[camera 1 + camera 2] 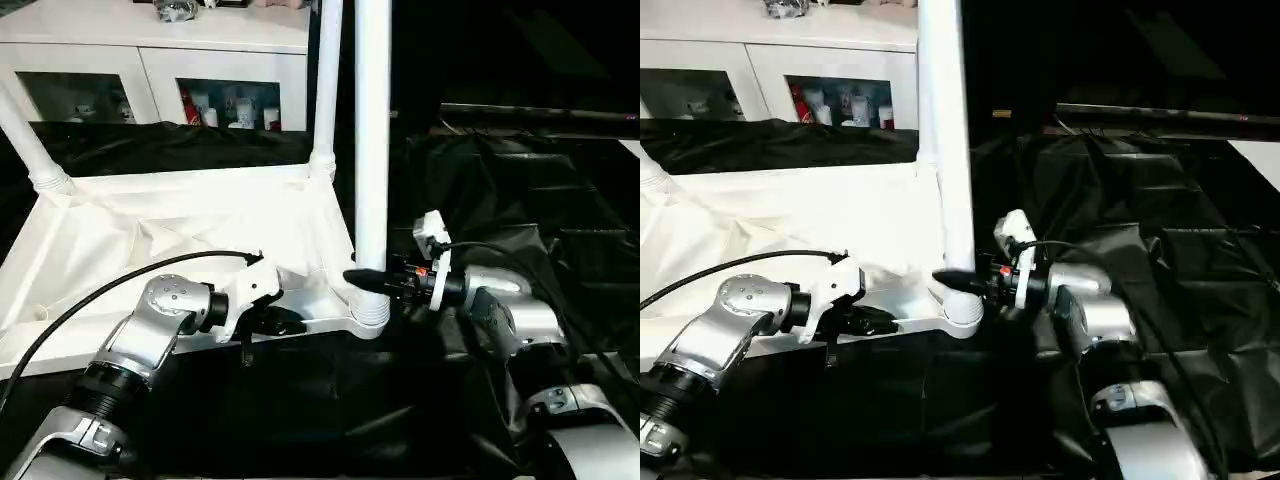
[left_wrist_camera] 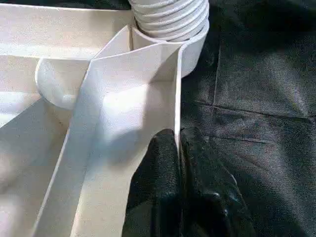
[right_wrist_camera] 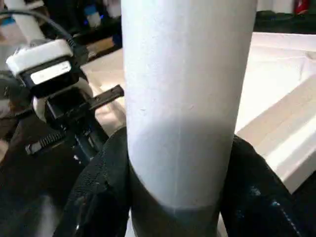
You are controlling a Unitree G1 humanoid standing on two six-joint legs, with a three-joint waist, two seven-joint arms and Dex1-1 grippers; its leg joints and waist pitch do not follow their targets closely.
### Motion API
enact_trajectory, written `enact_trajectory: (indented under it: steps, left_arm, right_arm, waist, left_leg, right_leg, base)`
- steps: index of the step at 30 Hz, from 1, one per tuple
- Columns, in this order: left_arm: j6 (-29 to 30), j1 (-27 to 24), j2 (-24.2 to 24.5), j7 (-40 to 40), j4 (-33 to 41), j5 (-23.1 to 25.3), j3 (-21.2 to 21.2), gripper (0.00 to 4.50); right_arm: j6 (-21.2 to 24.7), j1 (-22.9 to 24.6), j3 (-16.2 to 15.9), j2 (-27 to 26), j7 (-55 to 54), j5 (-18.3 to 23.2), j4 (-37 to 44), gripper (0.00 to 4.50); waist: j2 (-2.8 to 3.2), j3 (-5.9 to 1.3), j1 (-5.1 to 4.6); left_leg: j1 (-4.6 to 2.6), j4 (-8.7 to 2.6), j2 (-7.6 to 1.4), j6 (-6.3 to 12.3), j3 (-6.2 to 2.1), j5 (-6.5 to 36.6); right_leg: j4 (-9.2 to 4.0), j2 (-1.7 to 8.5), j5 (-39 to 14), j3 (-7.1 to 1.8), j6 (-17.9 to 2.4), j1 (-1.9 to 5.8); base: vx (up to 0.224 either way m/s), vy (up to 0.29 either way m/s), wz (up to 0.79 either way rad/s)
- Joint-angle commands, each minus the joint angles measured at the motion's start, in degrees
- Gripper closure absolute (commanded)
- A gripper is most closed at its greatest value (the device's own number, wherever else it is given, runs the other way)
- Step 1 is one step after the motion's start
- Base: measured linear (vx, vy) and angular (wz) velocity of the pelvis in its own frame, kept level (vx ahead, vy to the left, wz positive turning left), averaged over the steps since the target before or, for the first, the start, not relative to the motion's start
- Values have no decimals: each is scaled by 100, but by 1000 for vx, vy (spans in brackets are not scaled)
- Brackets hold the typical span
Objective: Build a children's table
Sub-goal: Insert table leg to table base
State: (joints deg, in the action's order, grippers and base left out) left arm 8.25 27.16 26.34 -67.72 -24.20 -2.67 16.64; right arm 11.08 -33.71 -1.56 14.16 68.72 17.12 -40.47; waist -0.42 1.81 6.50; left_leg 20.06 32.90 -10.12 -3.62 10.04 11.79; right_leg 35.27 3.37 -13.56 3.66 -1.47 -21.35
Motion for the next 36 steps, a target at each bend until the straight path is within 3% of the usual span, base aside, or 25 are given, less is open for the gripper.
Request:
enact_trajectory:
  steps: [1,7,10,11,13,17,22,26,30,33,36]
  left_arm:
    - [-110,298,-64,354,48,-89,-312,450]
    - [-236,422,-96,560,-170,-27,-381,450]
    - [-304,466,-102,654,-270,11,-404,450]
    - [-315,480,-112,671,-307,14,-412,450]
    - [-326,498,-124,680,-337,22,-410,450]
    - [-356,540,-172,740,-388,40,-419,450]
    - [-405,561,-206,734,-457,39,-410,450]
    - [-372,475,-171,433,-328,-48,-315,450]
    - [-306,404,-164,244,-200,-115,-256,450]
    - [-333,405,-176,254,-218,-90,-234,450]
    - [-337,405,-180,259,-222,-87,-229,450]
  right_arm:
    - [341,435,-233,-52,-23,-151,-211,262]
    - [246,925,120,-40,-254,111,426,262]
    - [83,1136,177,-47,-426,136,643,263]
    - [89,1256,199,-58,-463,171,775,263]
    - [23,1379,149,-50,-512,97,899,263]
    - [-41,1610,27,-28,-574,-17,1242,263]
    - [-58,1736,124,-73,-859,72,1388,263]
    - [-214,1505,353,-170,-1126,149,1106,263]
    - [-152,1155,245,-96,-1181,4,876,263]
    - [-91,961,64,-21,-1223,-183,728,263]
    - [-89,888,-23,11,-1187,-272,637,263]
  waist:
    - [72,-225,32]
    - [87,-255,76]
    - [82,-243,114]
    - [114,-233,126]
    - [93,-227,136]
    - [94,-224,137]
    - [98,-222,131]
    - [164,-232,103]
    - [157,-245,76]
    - [127,-277,69]
    - [149,-271,68]
  left_leg:
    - [-30,-397,-403,222,-112,764]
    - [-31,-369,-406,321,-114,511]
    - [-37,-378,-402,292,-113,624]
    - [-42,-390,-401,256,-117,718]
    - [-37,-405,-411,206,-122,818]
    - [-34,-416,-407,173,-134,832]
    - [-36,-418,-397,158,-135,839]
    - [-37,-422,-399,86,-147,872]
    - [-33,-394,-382,98,-131,704]
    - [2,-338,-363,252,-122,295]
    - [14,-326,-363,362,-118,263]
  right_leg:
    - [-382,580,-35,-320,-1430,231]
    - [-339,579,345,-303,-1409,232]
    - [-366,583,136,-309,-1337,221]
    - [-390,589,-66,-310,-1313,213]
    - [-408,596,-272,-317,-1266,219]
    - [-417,593,-303,-323,-1187,214]
    - [-429,592,-322,-328,-1176,210]
    - [-404,588,-160,-321,-1251,207]
    - [-371,575,99,-315,-1344,226]
    - [-296,552,711,-301,-1403,263]
    - [-292,558,788,-289,-1428,257]
  base:
    - [0,0,0]
    - [0,0,0]
    - [0,0,0]
    - [0,0,0]
    - [0,0,0]
    - [0,0,0]
    - [0,0,0]
    - [0,0,0]
    - [0,0,0]
    - [0,0,0]
    - [0,0,0]
